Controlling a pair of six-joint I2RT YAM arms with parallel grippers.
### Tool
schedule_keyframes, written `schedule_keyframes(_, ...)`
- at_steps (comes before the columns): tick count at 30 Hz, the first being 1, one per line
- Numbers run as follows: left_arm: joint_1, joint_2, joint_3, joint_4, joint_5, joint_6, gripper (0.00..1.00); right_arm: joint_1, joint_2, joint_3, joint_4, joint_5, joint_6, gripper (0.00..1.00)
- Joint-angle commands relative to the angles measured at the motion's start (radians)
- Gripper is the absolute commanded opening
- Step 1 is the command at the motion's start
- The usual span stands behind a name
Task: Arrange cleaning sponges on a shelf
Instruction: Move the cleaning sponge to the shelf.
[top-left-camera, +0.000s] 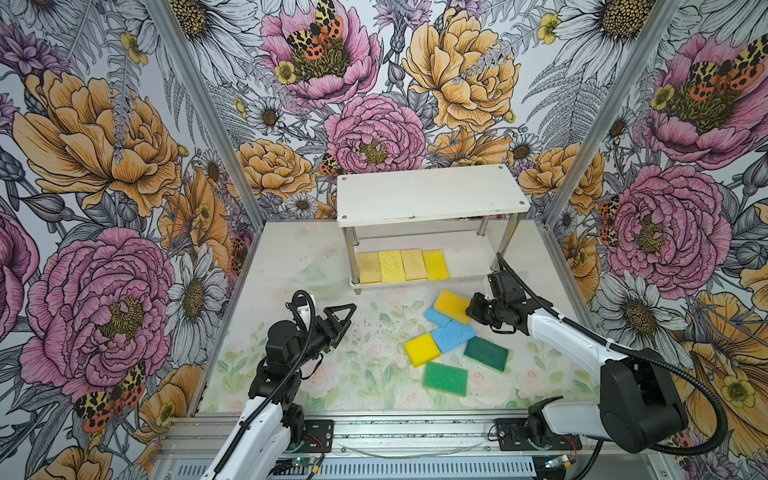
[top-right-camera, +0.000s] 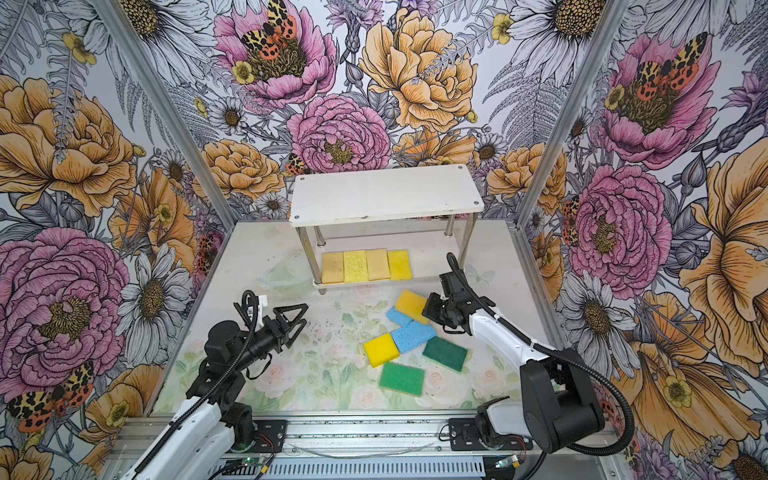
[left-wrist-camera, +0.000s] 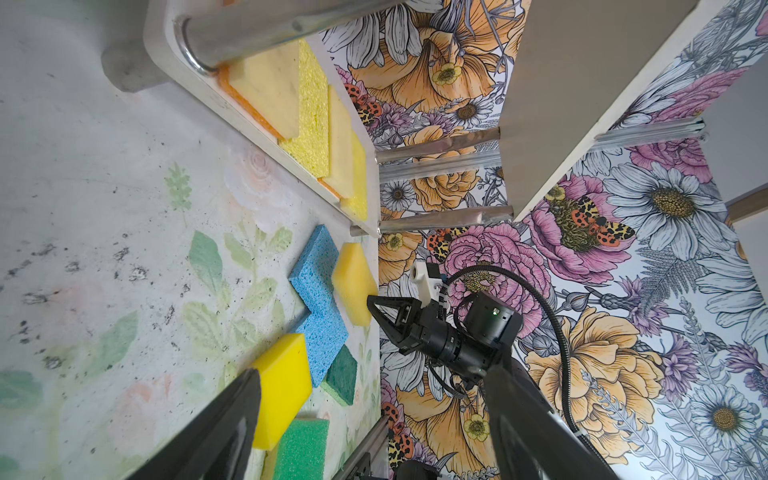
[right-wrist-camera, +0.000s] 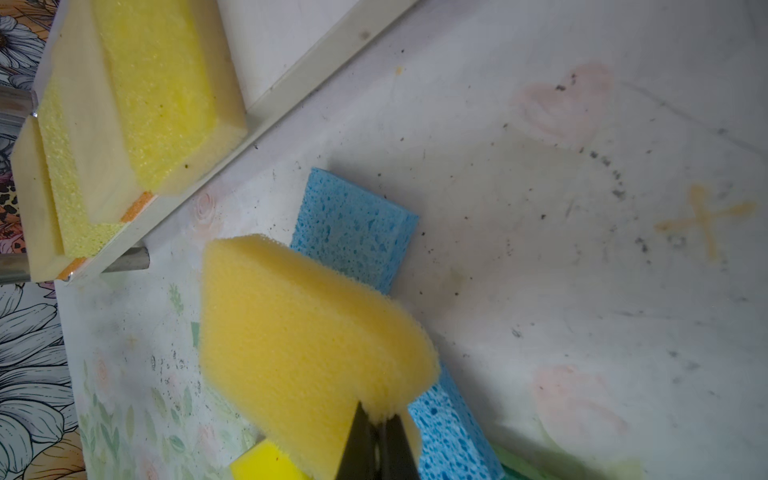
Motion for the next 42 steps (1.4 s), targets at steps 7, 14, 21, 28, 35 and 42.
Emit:
schedule_keyframes(7,0.027,-0.033,-0.02,-0.027,0.019,0.009,0.86,0.009,0.093,0.105,0.053,0.032,-0.013,0.0)
schedule_keyframes(14,0.056,-0.056,-0.024,-0.05,0.038,0.008,0.85,0.009,0.159,0.18,0.054,0.035,-0.03,0.0)
schedule_keyframes(21,0.082,-0.075,-0.034,-0.065,0.057,0.006,0.85,0.007,0.201,0.202,0.055,0.033,-0.042,0.0)
schedule_keyframes(28,0.088,-0.079,-0.033,-0.064,0.063,0.003,0.85,0.01,0.1,0.13,0.054,0.018,-0.009,0.0)
schedule_keyframes(35,0.047,-0.076,-0.018,-0.043,0.045,0.0,0.86,0.041,-0.144,-0.008,0.053,-0.066,0.092,0.0)
schedule_keyframes(42,-0.276,0.008,0.001,0.097,-0.225,0.005,0.88,0.2,-0.256,0.001,0.084,-0.041,0.244,0.0)
